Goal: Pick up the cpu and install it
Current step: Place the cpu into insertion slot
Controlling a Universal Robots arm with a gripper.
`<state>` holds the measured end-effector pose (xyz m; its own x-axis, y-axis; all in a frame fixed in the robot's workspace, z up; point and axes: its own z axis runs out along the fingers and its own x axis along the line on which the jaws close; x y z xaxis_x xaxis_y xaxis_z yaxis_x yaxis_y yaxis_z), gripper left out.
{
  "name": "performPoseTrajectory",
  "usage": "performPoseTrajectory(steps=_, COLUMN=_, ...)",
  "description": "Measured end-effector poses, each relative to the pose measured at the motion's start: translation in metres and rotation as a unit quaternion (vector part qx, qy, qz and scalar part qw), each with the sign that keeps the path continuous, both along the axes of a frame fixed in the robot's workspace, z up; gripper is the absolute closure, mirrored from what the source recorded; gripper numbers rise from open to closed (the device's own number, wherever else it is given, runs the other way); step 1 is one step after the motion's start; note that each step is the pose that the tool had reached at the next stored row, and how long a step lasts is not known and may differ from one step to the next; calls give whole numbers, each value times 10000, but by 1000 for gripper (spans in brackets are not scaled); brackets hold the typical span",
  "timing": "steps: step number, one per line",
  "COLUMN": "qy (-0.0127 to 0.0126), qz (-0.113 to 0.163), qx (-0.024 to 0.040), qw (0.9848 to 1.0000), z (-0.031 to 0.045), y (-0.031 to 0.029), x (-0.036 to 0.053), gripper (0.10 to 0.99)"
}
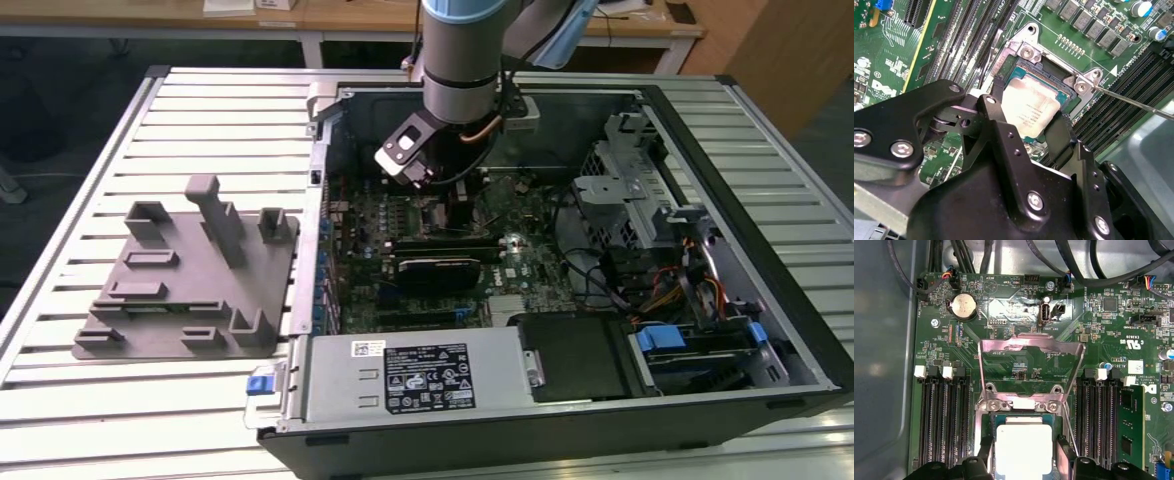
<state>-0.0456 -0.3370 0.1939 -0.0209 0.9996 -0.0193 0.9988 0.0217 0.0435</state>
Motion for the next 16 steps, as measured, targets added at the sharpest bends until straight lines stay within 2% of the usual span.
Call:
performPoseTrajectory(steps=2, qy=2, qz=0, qx=-2, qw=10000, z=2, y=-1, x=0, gripper=498)
performPoseTrajectory(steps=3, qy=2, qz=0, qx=-2, qw=10000, z=3, y=-1, x=0, gripper=557)
performPoseTrajectory(steps=12, qy=0, qz=-13, qx=0, qw=10000, z=22, y=0, x=0, gripper=557)
performPoseTrajectory(steps=16, qy=0, qz=-108, qx=13, qw=9999, z=19, y=0, x=0, gripper=557)
